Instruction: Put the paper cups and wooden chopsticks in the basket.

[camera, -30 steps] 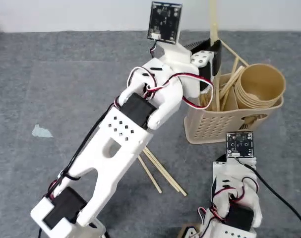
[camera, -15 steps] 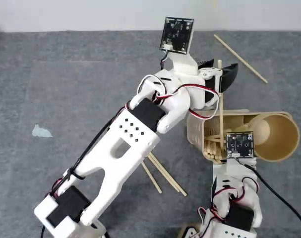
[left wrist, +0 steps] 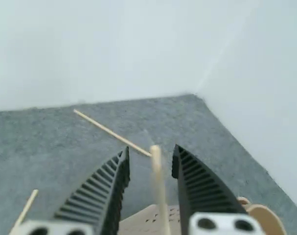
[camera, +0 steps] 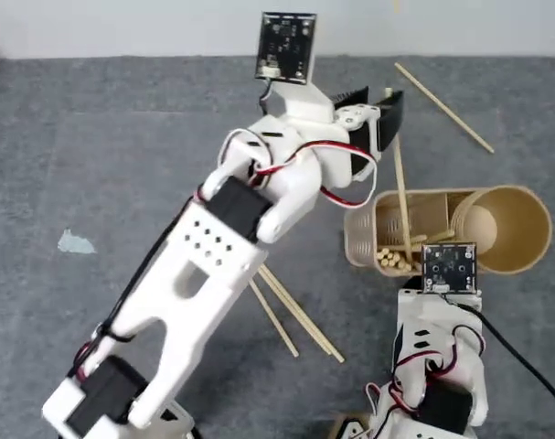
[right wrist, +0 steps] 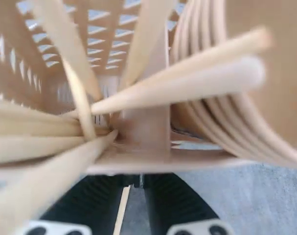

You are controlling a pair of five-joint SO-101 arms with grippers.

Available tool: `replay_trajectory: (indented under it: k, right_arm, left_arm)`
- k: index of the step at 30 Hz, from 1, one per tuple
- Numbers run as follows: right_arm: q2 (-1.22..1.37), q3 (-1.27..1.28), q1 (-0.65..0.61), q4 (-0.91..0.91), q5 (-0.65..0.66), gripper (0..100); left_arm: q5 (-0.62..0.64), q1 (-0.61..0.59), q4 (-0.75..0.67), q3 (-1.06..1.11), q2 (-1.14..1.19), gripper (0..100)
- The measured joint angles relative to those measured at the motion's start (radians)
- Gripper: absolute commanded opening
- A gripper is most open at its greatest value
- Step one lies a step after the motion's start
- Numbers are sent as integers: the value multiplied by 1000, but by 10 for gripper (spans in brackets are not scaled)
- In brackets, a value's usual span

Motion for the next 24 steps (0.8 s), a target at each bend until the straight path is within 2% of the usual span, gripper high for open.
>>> replay_trajectory:
  k: [20, 24]
  right_arm:
    - [0, -84, -44, -29, 0, 32]
    - [0, -84, -92, -29, 0, 32]
  left_arm:
    - [-5, -2, 181, 0, -256, 133]
    - [-5, -2, 206, 0, -265, 133]
